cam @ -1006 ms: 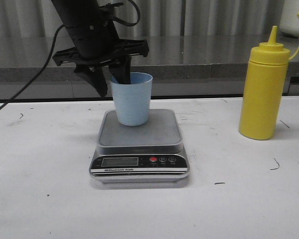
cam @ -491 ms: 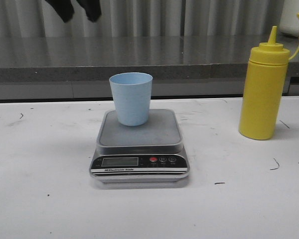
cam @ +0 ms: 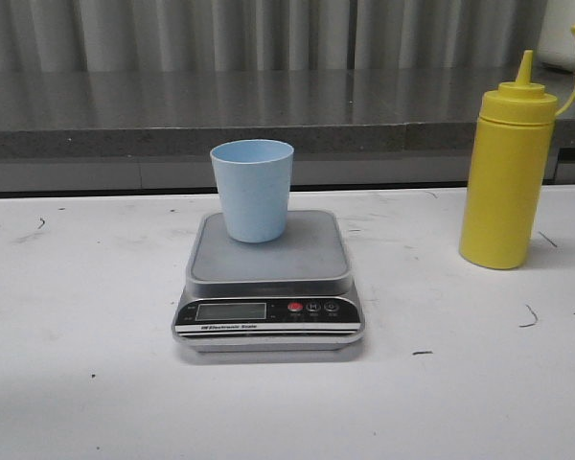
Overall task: Pour seasoning into cup on scale with both arms
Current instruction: 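Open the left gripper and raise it away from the cup, then move the right gripper to the yellow squeeze bottle and grasp it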
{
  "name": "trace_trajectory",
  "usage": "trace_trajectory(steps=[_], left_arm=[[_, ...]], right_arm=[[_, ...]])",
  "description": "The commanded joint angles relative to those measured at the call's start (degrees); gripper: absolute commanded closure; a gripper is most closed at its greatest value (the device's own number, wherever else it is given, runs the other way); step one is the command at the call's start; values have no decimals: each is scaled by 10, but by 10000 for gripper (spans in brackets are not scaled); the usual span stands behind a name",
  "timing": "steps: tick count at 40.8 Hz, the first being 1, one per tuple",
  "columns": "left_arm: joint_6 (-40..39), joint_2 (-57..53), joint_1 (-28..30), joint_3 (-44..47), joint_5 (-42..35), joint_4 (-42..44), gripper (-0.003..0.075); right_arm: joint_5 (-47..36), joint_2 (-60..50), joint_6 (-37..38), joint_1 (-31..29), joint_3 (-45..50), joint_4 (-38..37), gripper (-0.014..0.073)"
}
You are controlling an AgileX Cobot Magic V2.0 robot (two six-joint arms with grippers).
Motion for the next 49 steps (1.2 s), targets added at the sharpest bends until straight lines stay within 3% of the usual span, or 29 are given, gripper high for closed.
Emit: trace_trajectory(steps=[1, 9, 18, 38, 46, 49], left_arm=[[0, -60, -6, 36, -40, 5, 356], [0, -170, -6, 128, -40, 3, 356], [0, -260, -6, 170, -39, 3, 356], [0, -270, -6, 172, -34, -20, 356], [0, -270, -6, 172, -35, -20, 356], [0, -270, -6, 172, -35, -20, 356]], right_arm=[[-37, 5, -6, -3, -15, -7, 169], [-37, 5, -6, -3, -15, -7, 169], [-37, 5, -6, -3, -15, -7, 169], [-38, 5, -6, -3, -15, -7, 165], [-42, 5, -12, -3, -15, -7, -24], [-47, 5, -14, -3, -15, -7, -15]])
